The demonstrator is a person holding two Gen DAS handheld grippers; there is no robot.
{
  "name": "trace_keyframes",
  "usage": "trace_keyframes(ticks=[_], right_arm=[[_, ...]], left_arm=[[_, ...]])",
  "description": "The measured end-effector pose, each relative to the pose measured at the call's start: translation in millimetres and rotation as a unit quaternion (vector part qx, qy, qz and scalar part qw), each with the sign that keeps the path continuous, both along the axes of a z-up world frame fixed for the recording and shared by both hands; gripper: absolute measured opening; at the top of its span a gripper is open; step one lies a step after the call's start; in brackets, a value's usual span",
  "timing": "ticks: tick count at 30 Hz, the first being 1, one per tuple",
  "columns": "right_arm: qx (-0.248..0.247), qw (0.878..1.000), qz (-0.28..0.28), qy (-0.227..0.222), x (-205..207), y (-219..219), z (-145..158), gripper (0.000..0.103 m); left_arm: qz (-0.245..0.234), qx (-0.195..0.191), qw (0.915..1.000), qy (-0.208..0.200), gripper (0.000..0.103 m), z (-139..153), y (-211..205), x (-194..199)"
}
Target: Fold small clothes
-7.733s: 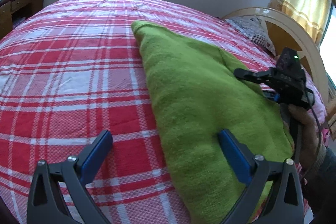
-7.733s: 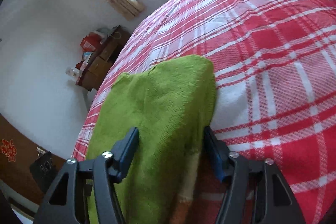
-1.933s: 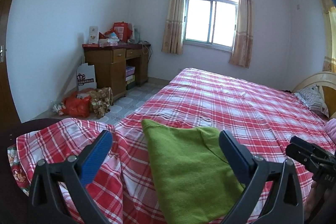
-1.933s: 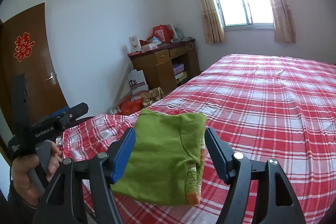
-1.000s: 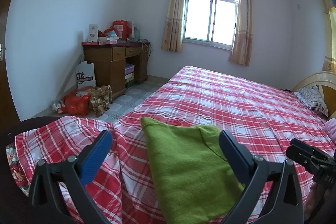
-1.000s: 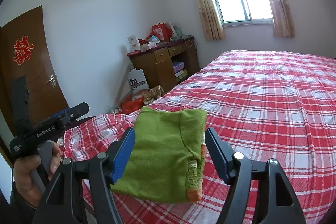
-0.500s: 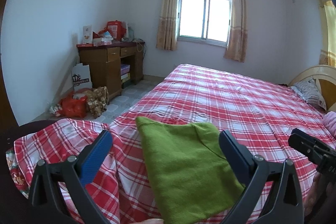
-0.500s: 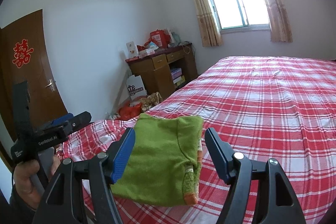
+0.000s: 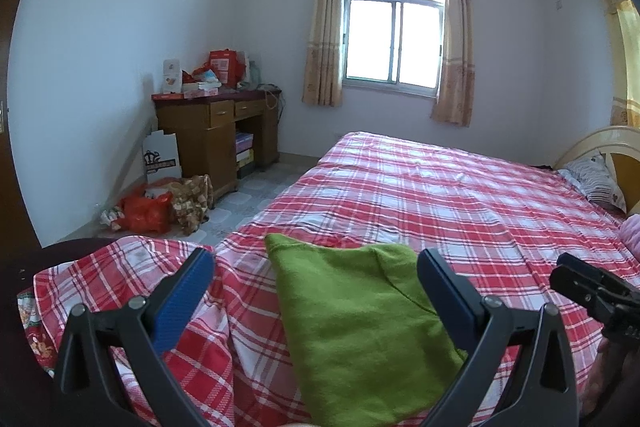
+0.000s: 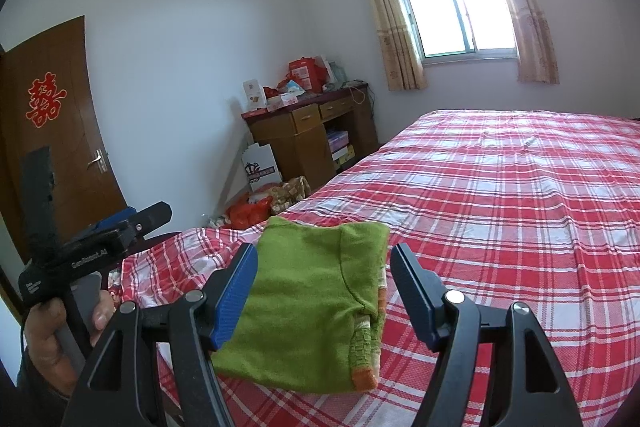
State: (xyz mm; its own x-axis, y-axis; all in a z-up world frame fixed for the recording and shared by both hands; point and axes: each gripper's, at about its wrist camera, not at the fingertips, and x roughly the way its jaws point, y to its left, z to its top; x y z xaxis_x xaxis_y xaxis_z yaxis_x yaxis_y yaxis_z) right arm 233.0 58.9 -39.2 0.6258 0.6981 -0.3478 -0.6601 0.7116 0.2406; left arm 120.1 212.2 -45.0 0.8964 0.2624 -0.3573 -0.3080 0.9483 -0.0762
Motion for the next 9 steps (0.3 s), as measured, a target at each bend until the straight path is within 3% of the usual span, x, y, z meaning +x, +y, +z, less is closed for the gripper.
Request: trace_keyframes(ticks=[9], right_arm=[[-0.003, 1.000, 0.001, 0.008, 1.0, -0.6, -4.3, 0.070]], left_arm=[[0.004, 0.010, 0.9999, -0.003, 0.103, -3.1, -1.2, -0.3]])
